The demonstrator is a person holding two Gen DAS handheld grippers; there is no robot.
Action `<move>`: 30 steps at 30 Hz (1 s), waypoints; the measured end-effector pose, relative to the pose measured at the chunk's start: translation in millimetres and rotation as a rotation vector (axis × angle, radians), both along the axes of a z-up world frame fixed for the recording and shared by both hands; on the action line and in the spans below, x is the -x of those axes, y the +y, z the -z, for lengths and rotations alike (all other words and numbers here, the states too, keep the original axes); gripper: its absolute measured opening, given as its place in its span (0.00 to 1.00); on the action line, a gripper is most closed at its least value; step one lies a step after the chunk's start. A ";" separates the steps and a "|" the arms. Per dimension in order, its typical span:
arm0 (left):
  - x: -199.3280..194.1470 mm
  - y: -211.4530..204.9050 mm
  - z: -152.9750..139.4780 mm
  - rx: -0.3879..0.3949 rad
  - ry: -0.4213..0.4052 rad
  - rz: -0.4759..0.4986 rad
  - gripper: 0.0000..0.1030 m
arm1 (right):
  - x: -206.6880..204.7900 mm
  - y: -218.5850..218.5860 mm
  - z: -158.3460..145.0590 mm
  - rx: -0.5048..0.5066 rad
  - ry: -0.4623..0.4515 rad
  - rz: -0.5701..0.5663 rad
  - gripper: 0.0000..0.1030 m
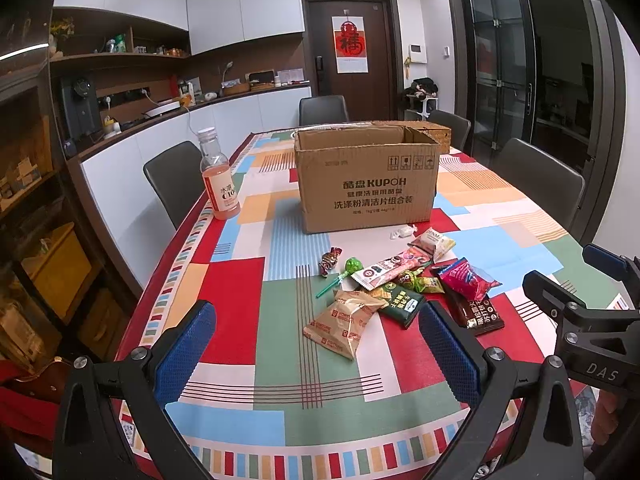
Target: Organize snacks
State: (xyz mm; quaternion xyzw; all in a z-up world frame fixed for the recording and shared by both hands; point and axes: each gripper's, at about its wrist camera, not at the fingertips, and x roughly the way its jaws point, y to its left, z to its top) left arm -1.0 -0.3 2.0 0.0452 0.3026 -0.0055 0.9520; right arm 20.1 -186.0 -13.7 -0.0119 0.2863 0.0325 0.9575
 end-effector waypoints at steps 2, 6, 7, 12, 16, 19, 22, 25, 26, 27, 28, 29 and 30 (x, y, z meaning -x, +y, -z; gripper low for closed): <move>0.5 0.0 -0.3 0.001 0.001 -0.001 1.00 | -0.2 0.3 0.3 0.002 0.002 0.000 0.99; 0.9 1.5 -0.5 0.002 0.001 -0.001 1.00 | -0.2 0.9 0.3 0.003 0.002 -0.001 0.99; 1.1 0.9 -0.5 0.001 0.001 -0.002 1.00 | -0.1 1.0 0.3 0.003 0.002 -0.002 0.99; 1.9 1.4 -0.6 0.001 0.000 -0.001 1.00 | 1.3 1.5 -0.6 0.005 0.000 -0.002 0.99; 1.7 0.9 -0.5 0.001 0.000 -0.001 1.00 | 1.4 1.5 -0.8 0.004 0.000 -0.002 0.99; 2.0 1.2 -0.6 0.001 0.000 -0.001 1.00 | 1.4 1.6 -0.7 0.004 0.000 -0.002 0.99; 1.9 1.2 -0.4 0.001 0.000 0.000 1.00 | 1.3 1.6 -0.7 0.004 0.000 -0.002 0.99; 1.9 1.0 -0.4 0.001 0.001 0.000 1.00 | 1.3 1.6 -0.9 0.005 0.000 -0.002 0.99; 2.0 1.0 -0.3 0.000 0.000 -0.001 1.00 | 1.3 1.8 -0.7 0.005 0.001 -0.002 0.99; 2.0 1.4 -0.4 0.002 0.000 0.000 1.00 | 1.5 1.8 -0.8 0.004 0.000 -0.002 0.99; 1.9 1.0 -0.3 0.001 0.000 0.000 1.00 | 1.5 1.9 -0.7 0.005 0.000 -0.002 0.99; 1.9 1.0 -0.3 0.000 0.000 -0.001 1.00 | 1.5 1.9 -0.6 0.005 0.000 -0.002 0.99; 1.9 1.3 -0.4 0.001 0.000 -0.001 1.00 | 1.5 2.0 -0.6 0.005 0.000 -0.002 0.99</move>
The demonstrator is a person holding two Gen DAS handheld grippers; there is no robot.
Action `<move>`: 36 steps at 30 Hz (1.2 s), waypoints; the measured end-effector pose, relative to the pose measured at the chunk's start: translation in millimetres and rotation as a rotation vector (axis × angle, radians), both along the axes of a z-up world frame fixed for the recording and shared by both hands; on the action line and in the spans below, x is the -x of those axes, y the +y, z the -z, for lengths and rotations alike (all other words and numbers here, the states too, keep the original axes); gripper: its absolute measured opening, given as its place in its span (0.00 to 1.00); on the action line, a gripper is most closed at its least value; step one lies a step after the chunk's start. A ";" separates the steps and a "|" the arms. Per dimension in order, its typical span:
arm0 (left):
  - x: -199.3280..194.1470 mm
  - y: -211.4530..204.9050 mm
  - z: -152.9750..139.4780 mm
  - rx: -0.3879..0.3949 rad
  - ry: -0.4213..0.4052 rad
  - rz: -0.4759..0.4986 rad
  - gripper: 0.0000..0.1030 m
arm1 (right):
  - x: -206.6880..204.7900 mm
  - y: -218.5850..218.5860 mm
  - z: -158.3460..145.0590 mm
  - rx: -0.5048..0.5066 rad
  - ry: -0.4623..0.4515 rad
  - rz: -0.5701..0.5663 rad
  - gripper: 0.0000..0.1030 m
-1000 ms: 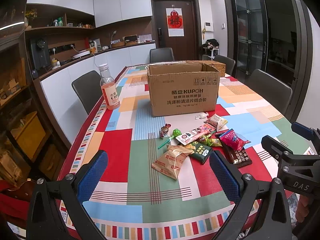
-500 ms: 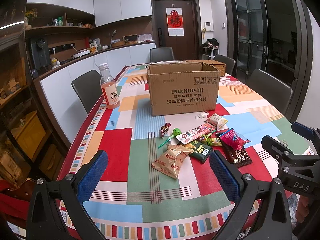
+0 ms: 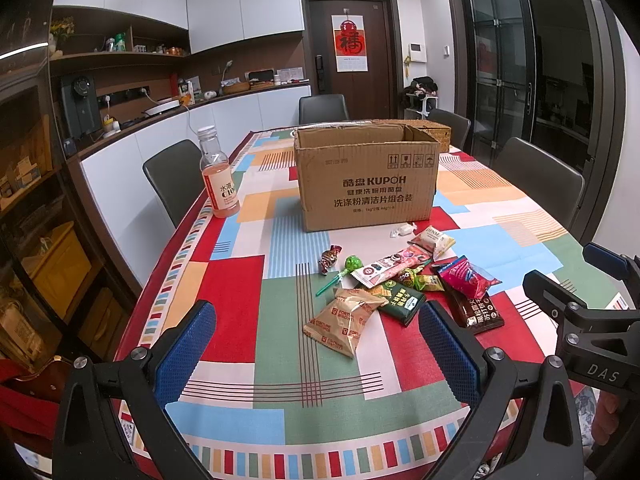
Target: Organize snacks
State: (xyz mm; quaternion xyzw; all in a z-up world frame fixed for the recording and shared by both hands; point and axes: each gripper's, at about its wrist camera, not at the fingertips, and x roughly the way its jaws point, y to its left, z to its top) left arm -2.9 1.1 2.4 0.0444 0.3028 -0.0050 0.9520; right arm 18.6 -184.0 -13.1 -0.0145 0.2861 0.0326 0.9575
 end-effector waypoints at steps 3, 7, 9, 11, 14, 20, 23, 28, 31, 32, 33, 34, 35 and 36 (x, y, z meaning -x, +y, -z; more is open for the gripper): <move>-0.2 0.0 0.2 -0.001 0.000 0.000 1.00 | -0.3 0.2 0.5 0.001 0.000 0.000 0.99; 0.3 0.0 0.3 0.000 0.002 0.002 1.00 | -0.5 0.4 0.9 0.002 -0.002 0.000 0.99; 0.4 0.2 0.3 0.000 0.001 0.002 1.00 | 1.1 0.1 -1.7 0.003 -0.003 0.000 0.99; 0.4 0.5 0.4 0.000 0.001 0.002 1.00 | 2.1 0.3 -2.1 0.006 -0.006 0.000 0.99; 0.3 0.1 0.2 0.001 0.001 0.002 1.00 | 2.4 0.7 -2.3 0.007 -0.006 -0.001 0.99; 0.5 0.6 1.1 0.000 0.005 0.003 1.00 | 3.0 0.2 -2.3 0.007 -0.001 -0.001 0.99; 0.4 1.6 3.4 0.001 0.012 0.002 1.00 | 3.4 0.2 -2.0 0.012 0.005 -0.002 0.99; -6.0 1.9 8.5 -0.001 0.033 0.003 1.00 | -0.8 3.6 0.7 0.023 0.020 -0.010 0.99; -10.8 2.3 12.8 -0.002 0.046 0.011 1.00 | -4.3 5.5 3.1 0.029 0.031 -0.014 0.99; -12.9 2.4 14.9 -0.002 0.051 0.018 1.00 | -5.8 5.7 3.9 0.032 0.036 -0.016 0.99; -14.7 2.6 16.5 -0.001 0.054 0.024 1.00 | -7.4 6.5 5.2 0.035 0.040 -0.018 0.99; -16.2 2.5 17.1 -0.001 0.057 0.026 1.00 | -9.2 6.9 6.3 0.040 0.045 -0.020 0.99; -18.8 2.8 18.8 -0.001 0.062 0.030 1.00 | -11.1 7.7 7.7 0.044 0.049 -0.022 0.99; -21.2 3.1 20.1 0.000 0.065 0.036 1.00 | -13.2 8.9 9.1 0.050 0.053 -0.024 0.99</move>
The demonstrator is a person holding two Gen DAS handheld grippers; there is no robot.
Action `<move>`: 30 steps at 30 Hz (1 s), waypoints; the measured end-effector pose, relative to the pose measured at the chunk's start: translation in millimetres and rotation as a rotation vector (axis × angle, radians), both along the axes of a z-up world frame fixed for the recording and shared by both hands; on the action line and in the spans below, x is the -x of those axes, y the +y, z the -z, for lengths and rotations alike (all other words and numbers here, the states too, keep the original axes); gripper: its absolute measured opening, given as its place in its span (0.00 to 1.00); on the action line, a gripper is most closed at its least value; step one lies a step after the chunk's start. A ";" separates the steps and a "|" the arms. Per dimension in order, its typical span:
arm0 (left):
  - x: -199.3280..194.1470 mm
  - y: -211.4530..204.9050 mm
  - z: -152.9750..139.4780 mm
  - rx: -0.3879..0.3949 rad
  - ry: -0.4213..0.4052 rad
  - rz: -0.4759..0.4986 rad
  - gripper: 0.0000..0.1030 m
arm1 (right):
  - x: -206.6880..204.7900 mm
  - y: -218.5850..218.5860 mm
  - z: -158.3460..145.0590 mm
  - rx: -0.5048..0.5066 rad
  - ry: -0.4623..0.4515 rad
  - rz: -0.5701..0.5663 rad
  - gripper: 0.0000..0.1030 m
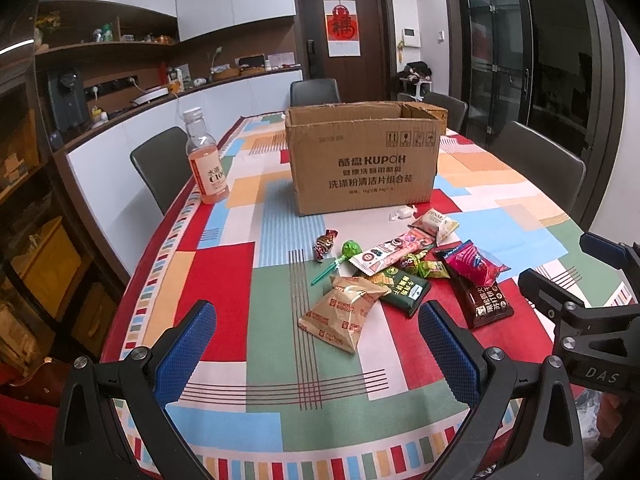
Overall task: Organize snacks
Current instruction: 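Grasp the Fortune Biscuits bag with left tool while right tool grasps red candy bag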
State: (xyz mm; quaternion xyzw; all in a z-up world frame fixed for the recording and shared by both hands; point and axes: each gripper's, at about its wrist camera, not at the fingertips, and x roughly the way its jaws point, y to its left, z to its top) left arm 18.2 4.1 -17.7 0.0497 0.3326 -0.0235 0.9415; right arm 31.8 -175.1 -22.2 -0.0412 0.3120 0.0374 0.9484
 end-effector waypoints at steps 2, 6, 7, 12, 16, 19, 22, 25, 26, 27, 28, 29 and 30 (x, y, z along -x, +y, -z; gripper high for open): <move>-5.5 -0.3 3.4 0.000 0.006 0.010 1.00 | -5.1 2.1 3.1 0.015 0.011 -0.006 0.99; -21.0 -1.4 14.1 0.002 0.042 0.031 0.95 | -17.1 4.1 9.7 0.040 0.028 -0.010 0.99; -25.0 -1.9 17.0 0.002 0.051 0.038 0.94 | -20.7 4.7 11.7 0.045 0.034 -0.011 0.99; -43.0 -6.6 31.0 -0.003 0.095 0.072 0.87 | -40.9 5.9 23.5 0.082 0.070 -0.010 0.95; -57.8 -10.3 40.7 -0.001 0.127 0.097 0.83 | -56.6 6.3 31.6 0.106 0.101 -0.016 0.91; -70.4 -12.8 48.8 -0.005 0.157 0.111 0.79 | -67.9 7.4 37.9 0.120 0.124 -0.026 0.88; -82.4 -15.9 58.6 -0.011 0.197 0.127 0.75 | -79.8 7.5 44.3 0.123 0.153 -0.039 0.83; -91.3 -18.0 67.2 -0.014 0.227 0.138 0.71 | -91.0 6.8 51.3 0.118 0.190 -0.050 0.79; -92.9 -18.1 68.9 -0.013 0.233 0.140 0.71 | -94.6 6.7 53.8 0.115 0.205 -0.054 0.76; -95.4 -18.5 71.3 -0.011 0.245 0.143 0.70 | -98.2 6.5 56.5 0.111 0.219 -0.059 0.75; -97.4 -19.2 72.7 -0.010 0.252 0.147 0.70 | -100.4 5.7 57.9 0.109 0.229 -0.061 0.73; -99.3 -19.6 74.4 -0.009 0.257 0.152 0.68 | -103.0 5.5 60.1 0.106 0.241 -0.065 0.71; -101.2 -20.7 76.2 -0.010 0.266 0.157 0.67 | -105.1 5.3 62.0 0.100 0.251 -0.070 0.70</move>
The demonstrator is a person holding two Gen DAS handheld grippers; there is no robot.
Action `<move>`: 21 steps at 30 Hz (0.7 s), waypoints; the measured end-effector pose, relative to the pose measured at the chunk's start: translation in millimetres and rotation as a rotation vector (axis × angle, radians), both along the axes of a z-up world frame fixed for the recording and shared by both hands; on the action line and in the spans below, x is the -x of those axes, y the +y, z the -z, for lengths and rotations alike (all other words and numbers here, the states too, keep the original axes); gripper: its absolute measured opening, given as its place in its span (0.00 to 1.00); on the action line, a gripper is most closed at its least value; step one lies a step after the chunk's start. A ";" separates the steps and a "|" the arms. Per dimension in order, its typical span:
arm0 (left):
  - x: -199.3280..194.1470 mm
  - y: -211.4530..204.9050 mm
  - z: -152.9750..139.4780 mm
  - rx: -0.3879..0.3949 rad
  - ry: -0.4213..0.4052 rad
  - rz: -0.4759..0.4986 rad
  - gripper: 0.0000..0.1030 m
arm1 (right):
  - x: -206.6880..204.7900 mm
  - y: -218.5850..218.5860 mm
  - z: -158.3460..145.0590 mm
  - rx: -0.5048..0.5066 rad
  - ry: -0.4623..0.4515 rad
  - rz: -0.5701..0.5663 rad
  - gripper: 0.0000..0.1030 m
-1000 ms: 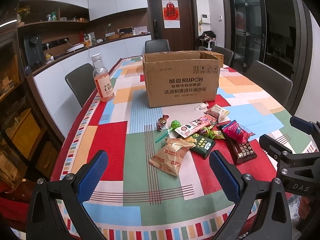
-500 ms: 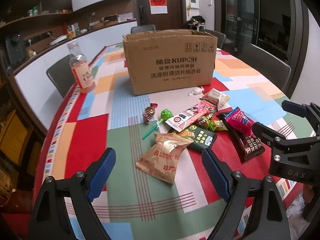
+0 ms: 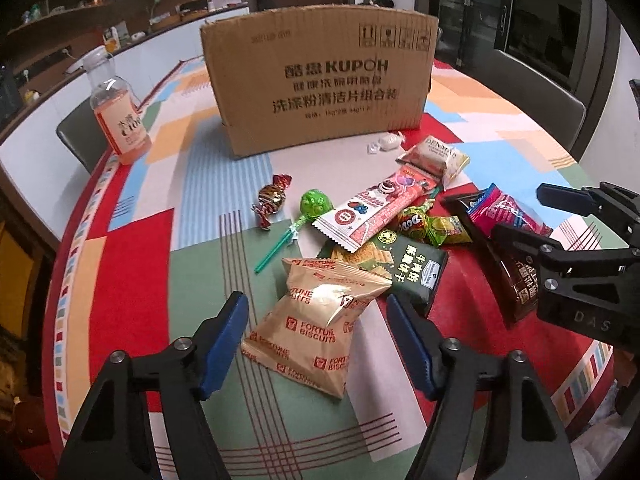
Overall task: Organize snacks
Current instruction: 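Grasp the Fortune Biscuits bag with left tool while right tool grasps red candy bag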
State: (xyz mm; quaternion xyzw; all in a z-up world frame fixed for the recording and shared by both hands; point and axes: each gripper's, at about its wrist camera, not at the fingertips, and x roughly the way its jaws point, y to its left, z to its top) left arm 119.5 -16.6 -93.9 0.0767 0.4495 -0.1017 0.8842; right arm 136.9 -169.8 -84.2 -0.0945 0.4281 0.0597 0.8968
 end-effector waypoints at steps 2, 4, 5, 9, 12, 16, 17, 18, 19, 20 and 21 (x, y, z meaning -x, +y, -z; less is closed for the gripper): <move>-3.4 -1.6 2.8 0.004 0.016 0.010 0.63 | -3.5 0.0 3.1 -0.008 0.019 -0.007 0.65; -7.4 -2.9 6.2 0.010 0.038 0.019 0.58 | -6.3 0.1 5.8 -0.014 0.035 -0.012 0.62; -8.6 -3.0 6.9 0.013 0.042 0.020 0.56 | -7.4 -0.1 7.2 -0.017 0.043 -0.014 0.60; -12.2 -2.1 9.0 0.035 0.061 0.020 0.39 | -10.7 0.0 11.1 -0.025 0.067 -0.019 0.51; -13.3 -1.4 9.8 0.055 0.072 0.018 0.38 | -12.3 -0.1 13.0 -0.032 0.085 -0.025 0.40; -12.1 -0.5 6.1 0.074 0.076 0.012 0.37 | -10.2 1.3 11.4 -0.034 0.082 -0.034 0.36; -11.8 -0.3 4.7 0.078 0.075 0.010 0.37 | -9.3 1.5 10.3 -0.036 0.080 -0.035 0.35; -10.7 0.3 1.6 0.084 0.069 0.007 0.37 | -8.9 1.3 9.2 -0.039 0.079 -0.035 0.35; -10.0 0.4 -0.6 0.087 0.065 0.006 0.37 | -7.6 1.6 7.2 -0.046 0.077 -0.038 0.34; -8.7 0.7 -3.9 0.091 0.058 0.005 0.37 | -7.1 1.3 5.2 -0.053 0.076 -0.039 0.31; -7.4 1.1 -8.1 0.097 0.047 0.005 0.37 | -6.0 1.4 2.1 -0.063 0.073 -0.040 0.31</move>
